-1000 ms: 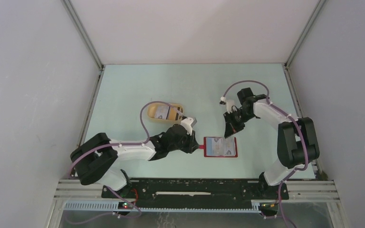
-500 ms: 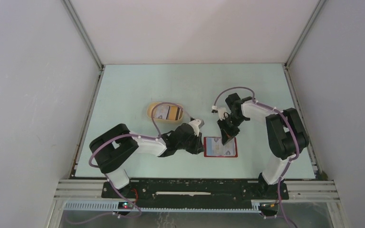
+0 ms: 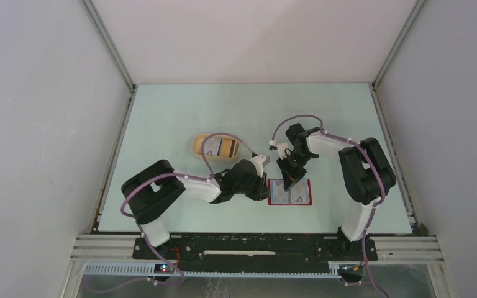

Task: Put the credit cards into the card holder
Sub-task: Insert the credit card into the card holder, then close the card holder at the center of the board.

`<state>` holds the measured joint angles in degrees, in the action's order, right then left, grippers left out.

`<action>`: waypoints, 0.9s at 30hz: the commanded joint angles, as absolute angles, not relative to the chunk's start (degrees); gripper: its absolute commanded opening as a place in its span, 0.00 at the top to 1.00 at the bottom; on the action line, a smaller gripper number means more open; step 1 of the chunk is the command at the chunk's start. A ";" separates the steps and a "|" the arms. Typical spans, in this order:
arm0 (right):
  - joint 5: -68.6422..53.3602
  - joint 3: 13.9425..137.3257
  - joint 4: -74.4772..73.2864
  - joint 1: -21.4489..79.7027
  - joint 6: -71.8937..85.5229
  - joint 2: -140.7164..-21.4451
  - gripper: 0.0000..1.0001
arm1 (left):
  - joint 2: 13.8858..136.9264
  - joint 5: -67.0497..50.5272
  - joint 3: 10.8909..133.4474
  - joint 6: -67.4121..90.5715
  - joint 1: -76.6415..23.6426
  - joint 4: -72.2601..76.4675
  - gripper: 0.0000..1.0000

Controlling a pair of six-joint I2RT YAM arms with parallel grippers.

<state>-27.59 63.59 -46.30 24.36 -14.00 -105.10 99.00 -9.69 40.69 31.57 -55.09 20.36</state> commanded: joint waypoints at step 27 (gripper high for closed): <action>-41.85 60.44 -42.48 -2.55 -18.72 -71.94 0.51 | 54.65 19.54 19.33 21.31 -55.18 28.48 0.21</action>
